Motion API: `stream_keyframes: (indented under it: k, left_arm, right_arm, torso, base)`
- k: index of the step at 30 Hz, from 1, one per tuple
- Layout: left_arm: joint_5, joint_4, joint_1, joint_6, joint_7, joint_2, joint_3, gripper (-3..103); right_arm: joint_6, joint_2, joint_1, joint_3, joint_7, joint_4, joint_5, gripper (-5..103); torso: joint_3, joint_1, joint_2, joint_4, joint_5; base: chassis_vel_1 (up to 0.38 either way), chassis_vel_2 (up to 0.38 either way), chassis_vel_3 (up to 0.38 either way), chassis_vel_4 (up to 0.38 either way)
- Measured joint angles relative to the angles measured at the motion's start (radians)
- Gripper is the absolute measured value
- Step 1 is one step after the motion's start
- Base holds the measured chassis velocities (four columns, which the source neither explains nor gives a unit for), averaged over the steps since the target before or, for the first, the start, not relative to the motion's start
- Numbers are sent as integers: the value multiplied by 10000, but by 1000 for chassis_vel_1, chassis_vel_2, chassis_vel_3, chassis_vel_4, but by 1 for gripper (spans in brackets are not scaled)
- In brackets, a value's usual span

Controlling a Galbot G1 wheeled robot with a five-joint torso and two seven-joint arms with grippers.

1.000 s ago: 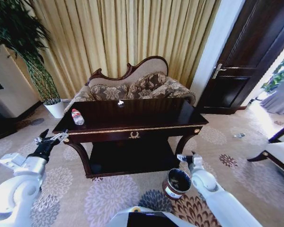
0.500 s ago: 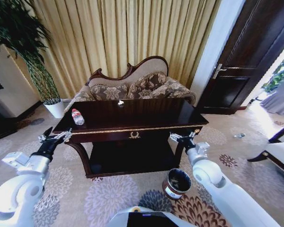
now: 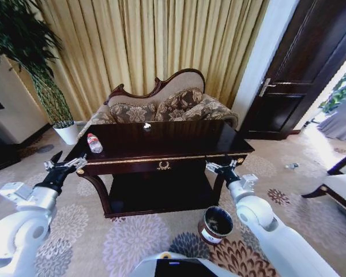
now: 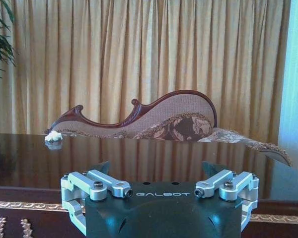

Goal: Move to the front of the table and place the trash on the table into the trash bin.

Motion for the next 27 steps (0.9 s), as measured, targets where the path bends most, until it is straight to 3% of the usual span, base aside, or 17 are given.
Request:
stream_keyframes:
  k: [27]
  left_arm:
    - [42, -2, -37, 9, -18, -65, 94, 100]
  right_arm:
    - [-106, -14, -179, -211, -36, 251, -133, 100]
  torso:
    - [0, 1, -1, 0, 1]
  base:
    - [-102, 105, 102, -98]
